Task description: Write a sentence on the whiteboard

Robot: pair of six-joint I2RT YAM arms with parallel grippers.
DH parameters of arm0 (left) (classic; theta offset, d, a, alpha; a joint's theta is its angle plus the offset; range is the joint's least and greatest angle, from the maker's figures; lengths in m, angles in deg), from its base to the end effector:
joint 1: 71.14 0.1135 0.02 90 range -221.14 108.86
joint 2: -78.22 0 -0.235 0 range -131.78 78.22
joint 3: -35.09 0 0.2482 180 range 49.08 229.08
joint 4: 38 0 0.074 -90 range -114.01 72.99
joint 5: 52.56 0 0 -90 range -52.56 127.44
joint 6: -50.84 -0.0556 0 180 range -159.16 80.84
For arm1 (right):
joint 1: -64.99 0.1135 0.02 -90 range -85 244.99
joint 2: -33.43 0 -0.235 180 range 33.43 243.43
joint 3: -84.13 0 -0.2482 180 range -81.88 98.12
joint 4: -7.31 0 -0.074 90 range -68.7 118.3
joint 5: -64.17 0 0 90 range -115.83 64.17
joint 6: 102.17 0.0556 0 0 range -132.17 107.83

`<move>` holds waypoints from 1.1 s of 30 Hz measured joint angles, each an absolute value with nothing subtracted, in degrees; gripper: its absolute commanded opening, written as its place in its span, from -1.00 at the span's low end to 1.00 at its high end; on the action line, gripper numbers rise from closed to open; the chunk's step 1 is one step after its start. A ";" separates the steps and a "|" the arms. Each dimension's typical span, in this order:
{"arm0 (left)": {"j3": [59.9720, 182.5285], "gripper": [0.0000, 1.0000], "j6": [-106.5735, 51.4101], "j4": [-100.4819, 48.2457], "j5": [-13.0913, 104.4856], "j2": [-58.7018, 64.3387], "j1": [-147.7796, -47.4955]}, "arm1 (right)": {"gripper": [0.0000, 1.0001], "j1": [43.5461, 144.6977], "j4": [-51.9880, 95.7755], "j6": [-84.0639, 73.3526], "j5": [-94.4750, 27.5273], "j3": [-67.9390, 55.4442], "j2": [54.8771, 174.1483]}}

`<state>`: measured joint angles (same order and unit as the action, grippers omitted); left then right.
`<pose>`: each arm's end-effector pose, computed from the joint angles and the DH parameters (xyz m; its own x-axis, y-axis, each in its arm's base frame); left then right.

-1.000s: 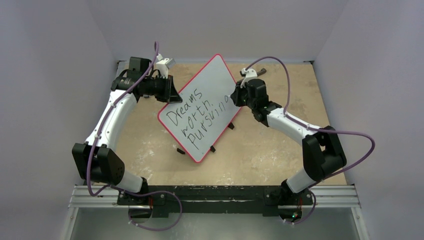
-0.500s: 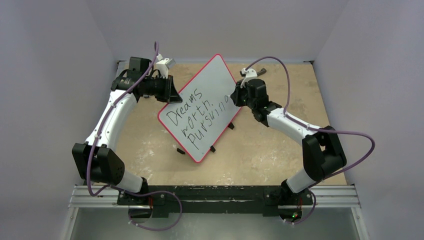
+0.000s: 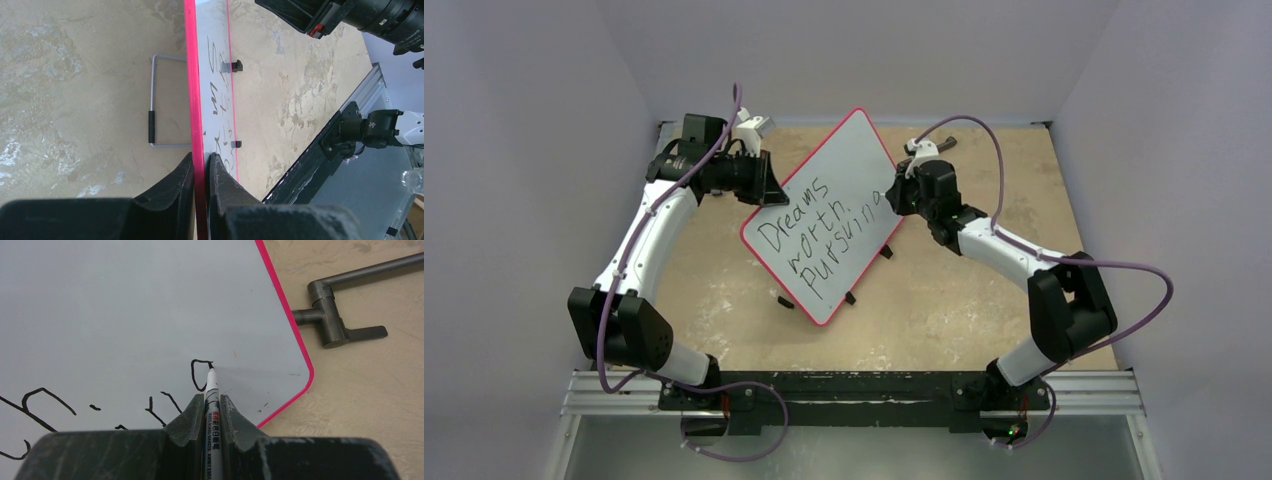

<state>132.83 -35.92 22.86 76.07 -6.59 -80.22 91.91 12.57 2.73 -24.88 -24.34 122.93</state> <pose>0.3099 -0.0847 0.3159 -0.7622 0.0771 -0.6428 0.4941 0.7109 -0.5006 0.3331 0.1681 0.2208 -0.4528 0.0584 -0.8897 -0.3339 0.9141 0.2300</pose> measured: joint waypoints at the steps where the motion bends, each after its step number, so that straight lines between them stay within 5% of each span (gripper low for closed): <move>1: 132.83 -1.00 -35.81 22.86 76.07 -6.57 -80.22 | -1.00 91.87 12.48 2.73 -24.90 -24.50 122.93; 33: 132.83 -1.00 -35.74 22.99 76.11 -6.07 -80.55 | -1.00 91.91 14.10 3.12 -27.24 -34.29 119.17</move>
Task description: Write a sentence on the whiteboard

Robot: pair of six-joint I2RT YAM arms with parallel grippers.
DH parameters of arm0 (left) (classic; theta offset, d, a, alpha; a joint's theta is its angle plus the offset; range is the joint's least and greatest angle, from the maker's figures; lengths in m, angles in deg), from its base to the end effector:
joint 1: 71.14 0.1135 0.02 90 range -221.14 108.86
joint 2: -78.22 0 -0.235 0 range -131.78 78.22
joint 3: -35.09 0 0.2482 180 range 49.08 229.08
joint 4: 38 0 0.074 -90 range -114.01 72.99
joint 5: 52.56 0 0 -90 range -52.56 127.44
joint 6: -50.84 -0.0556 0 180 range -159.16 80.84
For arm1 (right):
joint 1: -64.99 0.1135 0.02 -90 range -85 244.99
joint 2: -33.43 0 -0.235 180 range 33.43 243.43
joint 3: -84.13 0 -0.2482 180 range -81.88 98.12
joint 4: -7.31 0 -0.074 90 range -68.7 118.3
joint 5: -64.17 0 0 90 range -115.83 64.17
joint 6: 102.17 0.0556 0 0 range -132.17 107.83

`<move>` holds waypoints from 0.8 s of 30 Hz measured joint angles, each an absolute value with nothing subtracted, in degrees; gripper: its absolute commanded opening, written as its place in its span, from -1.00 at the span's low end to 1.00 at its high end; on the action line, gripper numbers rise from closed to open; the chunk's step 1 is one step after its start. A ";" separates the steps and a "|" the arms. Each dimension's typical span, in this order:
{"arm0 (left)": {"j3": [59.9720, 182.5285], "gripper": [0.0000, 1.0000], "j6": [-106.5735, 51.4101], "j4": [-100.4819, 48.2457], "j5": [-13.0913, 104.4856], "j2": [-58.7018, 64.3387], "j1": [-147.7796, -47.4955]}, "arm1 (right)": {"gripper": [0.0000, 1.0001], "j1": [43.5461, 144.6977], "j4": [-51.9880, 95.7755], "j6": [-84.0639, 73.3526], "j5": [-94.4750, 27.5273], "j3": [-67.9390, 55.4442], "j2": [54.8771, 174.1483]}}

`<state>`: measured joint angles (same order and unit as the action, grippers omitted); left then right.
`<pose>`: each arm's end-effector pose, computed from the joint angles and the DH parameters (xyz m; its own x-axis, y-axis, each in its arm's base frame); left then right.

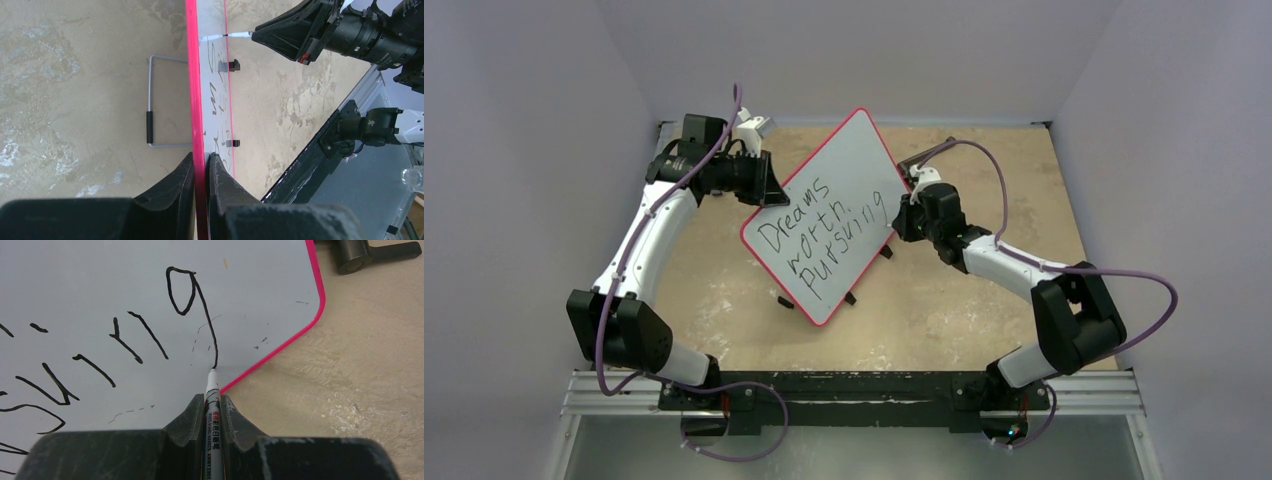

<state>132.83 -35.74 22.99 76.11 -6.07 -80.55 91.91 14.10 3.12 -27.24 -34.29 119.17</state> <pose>0.3073 -0.0861 0.3184 -0.7590 0.0786 -0.6464 0.4994 0.7072 -0.5004 0.3027 0.1552 0.1796 -0.5666 0.0079 -0.8239 -0.3338 0.9120 0.2384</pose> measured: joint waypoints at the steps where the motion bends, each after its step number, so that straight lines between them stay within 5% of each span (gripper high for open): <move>1: 132.83 -1.00 -35.74 22.99 76.11 -6.02 -80.55 | -1.00 91.93 14.10 3.16 -27.48 -34.29 119.17; 24: 132.83 -1.00 -36.00 23.25 76.16 -5.96 -80.66 | -1.00 93.20 17.42 4.43 -35.92 -31.97 109.66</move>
<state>132.83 -36.00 23.25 76.16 -5.96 -80.66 93.20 17.42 4.43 -35.92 -31.97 109.66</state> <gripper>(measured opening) 0.101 0.096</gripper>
